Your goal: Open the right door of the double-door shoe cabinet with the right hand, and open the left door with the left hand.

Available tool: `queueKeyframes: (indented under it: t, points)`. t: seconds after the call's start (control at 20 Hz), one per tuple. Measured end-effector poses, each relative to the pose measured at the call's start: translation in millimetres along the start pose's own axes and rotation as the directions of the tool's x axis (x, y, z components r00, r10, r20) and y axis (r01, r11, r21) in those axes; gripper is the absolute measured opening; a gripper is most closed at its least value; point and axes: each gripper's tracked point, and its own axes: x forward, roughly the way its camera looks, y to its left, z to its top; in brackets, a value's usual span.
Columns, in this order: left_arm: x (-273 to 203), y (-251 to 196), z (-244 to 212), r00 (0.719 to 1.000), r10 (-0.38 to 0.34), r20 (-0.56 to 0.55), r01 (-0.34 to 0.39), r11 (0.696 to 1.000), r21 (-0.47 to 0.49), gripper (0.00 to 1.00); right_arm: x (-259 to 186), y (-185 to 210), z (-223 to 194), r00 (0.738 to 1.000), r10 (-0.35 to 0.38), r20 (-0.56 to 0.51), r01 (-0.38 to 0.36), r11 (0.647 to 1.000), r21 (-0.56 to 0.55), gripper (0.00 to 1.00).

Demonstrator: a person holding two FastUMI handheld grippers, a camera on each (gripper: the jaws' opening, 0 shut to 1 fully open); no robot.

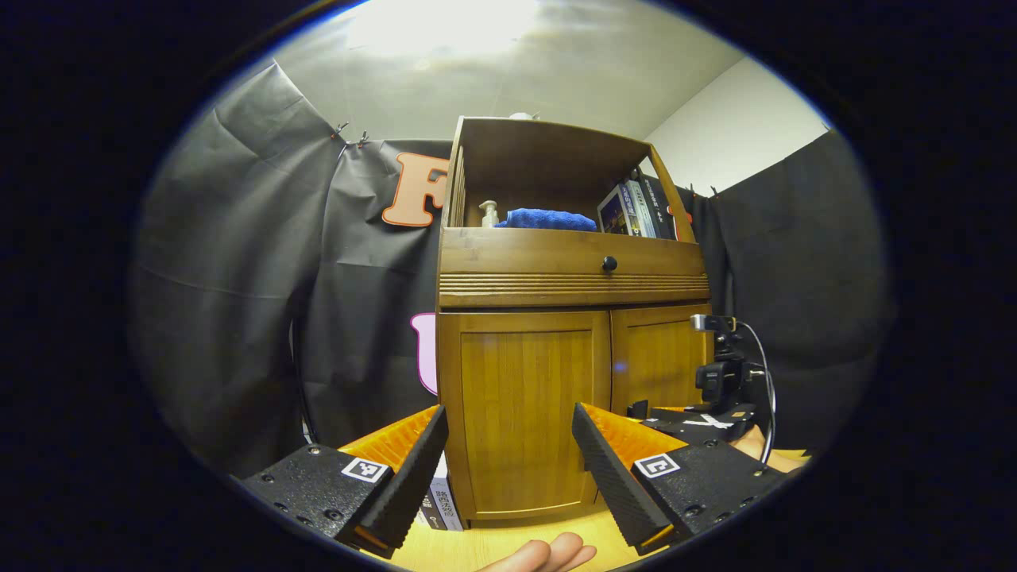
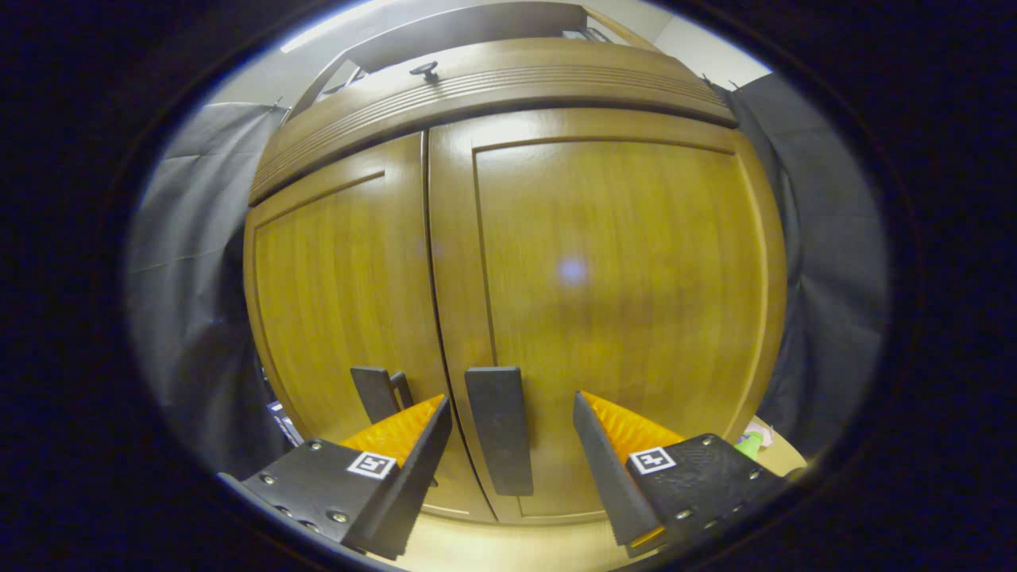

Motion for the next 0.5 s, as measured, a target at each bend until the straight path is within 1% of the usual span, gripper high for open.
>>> queueKeyframes:
  t: [0.05,0.1,0.15,0.25,0.3,0.35,0.5]
  points:
    - [-1,3,-2,1.000,0.005,-0.004,-0.005,1.000,-0.004,0.99,2,-5,-5,0.999,-0.029,-0.016,0.029,1.000,-0.010,0.79]
    - [-1,4,-5,1.000,0.008,-0.008,-0.008,1.000,-0.006,0.99,6,-5,1,0.999,-0.035,0.014,0.035,0.999,-0.001,0.66]
    - [-1,5,-8,1.000,0.011,-0.014,-0.011,1.000,-0.008,0.99,1,2,0,1.000,0.010,0.017,-0.010,1.000,-0.020,0.53]
    - [1,5,-14,0.999,0.014,-0.030,-0.014,1.000,-0.011,0.99,4,3,0,1.000,-0.002,0.030,0.003,0.999,-0.050,0.28]
    - [2,5,-16,0.999,0.016,-0.040,-0.017,1.000,-0.012,0.97,4,4,2,0.999,-0.002,0.035,0.004,0.999,-0.050,0.25]
    - [2,6,-19,0.999,0.017,-0.049,-0.018,1.000,-0.015,0.97,-2,5,1,0.999,0.001,0.033,0.000,0.999,-0.035,0.20]
    - [0,8,-22,0.998,0.033,-0.055,-0.034,0.999,-0.002,0.98,-7,4,4,0.999,0.034,0.037,-0.034,0.999,-0.016,0.19]
